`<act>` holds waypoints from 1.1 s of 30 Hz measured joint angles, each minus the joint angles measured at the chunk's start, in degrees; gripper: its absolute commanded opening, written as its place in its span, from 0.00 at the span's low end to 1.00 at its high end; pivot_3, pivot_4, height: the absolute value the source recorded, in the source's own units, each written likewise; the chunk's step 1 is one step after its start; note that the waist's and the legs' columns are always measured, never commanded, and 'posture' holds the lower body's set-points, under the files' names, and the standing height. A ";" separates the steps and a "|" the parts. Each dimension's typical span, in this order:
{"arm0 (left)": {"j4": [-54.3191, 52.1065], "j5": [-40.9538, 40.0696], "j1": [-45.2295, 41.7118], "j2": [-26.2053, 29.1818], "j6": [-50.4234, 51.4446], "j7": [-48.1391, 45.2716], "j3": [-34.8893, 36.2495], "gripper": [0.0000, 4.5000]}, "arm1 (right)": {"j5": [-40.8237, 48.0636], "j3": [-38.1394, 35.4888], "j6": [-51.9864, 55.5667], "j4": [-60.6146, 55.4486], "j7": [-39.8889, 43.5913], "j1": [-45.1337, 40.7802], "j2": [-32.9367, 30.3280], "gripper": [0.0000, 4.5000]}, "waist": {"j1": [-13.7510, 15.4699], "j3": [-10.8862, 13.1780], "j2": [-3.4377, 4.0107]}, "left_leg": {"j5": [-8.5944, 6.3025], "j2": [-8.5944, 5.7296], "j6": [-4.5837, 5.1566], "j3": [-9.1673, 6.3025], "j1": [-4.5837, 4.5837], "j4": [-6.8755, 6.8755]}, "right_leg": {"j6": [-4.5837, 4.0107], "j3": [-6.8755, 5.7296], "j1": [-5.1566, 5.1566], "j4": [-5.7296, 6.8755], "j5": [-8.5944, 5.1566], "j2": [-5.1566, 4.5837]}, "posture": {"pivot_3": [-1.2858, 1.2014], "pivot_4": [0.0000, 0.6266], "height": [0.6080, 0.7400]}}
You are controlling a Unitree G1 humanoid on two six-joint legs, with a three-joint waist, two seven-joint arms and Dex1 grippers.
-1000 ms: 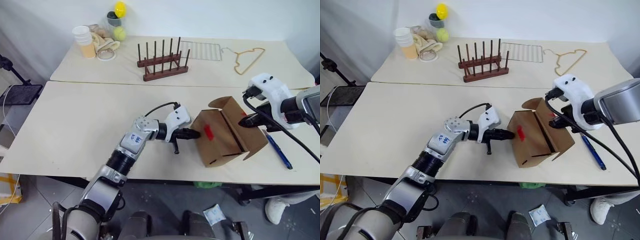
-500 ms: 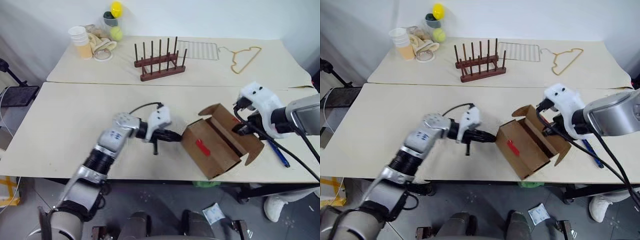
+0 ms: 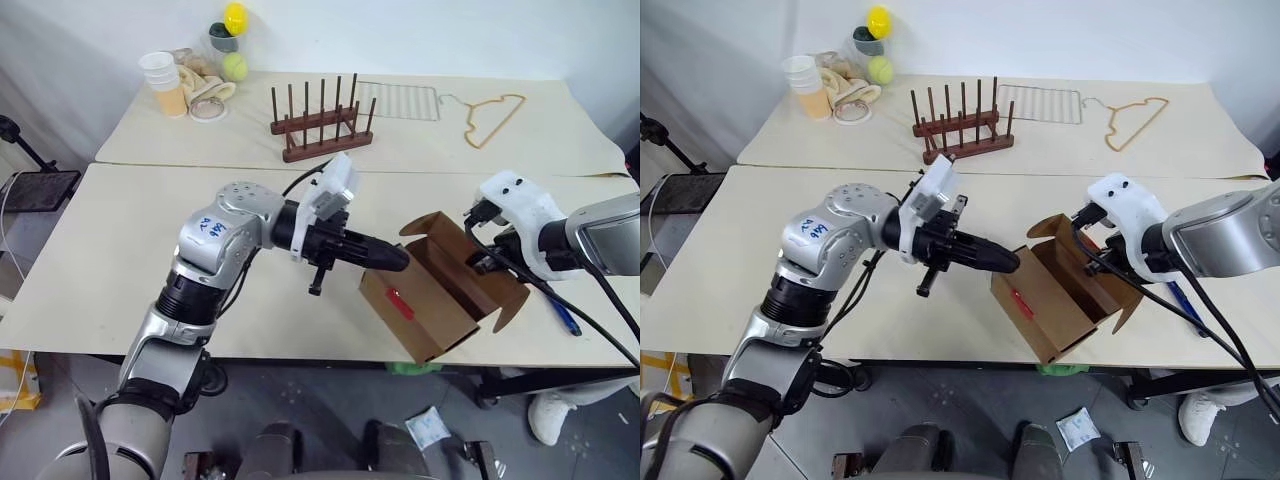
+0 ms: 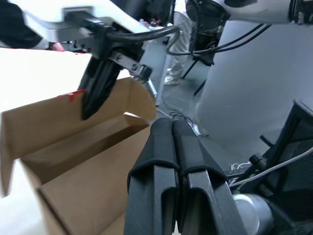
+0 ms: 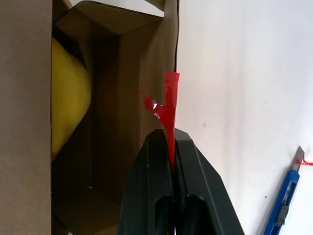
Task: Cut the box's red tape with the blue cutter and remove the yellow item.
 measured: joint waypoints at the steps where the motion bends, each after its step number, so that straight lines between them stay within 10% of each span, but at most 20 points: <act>1: 0.70 0.89 0.34 -1.25 -0.77 1.12 -0.90 0.00 | -0.42 -0.02 0.00 0.25 0.00 0.12 0.18 0.01 | 0.08 0.00 0.00 | 0.00 -0.01 0.01 0.04 -0.01 0.01 | 0.00 0.00 0.00 -0.01 0.00 0.00 | 0.52 0.24 1.00; 11: 5.15 9.50 2.67 -5.43 -8.84 6.74 -8.84 0.00 | -2.26 -1.31 0.00 1.79 0.10 1.69 0.85 0.01 | 0.10 0.01 -0.01 | 0.00 0.03 0.01 0.23 -0.01 0.00 | 0.00 -0.01 -0.01 0.00 0.00 0.02 | 0.52 0.24 1.00; 33: 4.35 9.07 5.47 3.82 -11.37 4.04 -7.84 0.00 | -5.88 -9.11 -0.27 3.50 2.96 9.40 -0.56 0.01 | 0.28 -0.02 0.01 | 0.01 0.06 0.02 0.20 0.23 0.11 | 0.00 0.03 0.25 0.04 0.00 0.01 | 0.52 0.24 1.00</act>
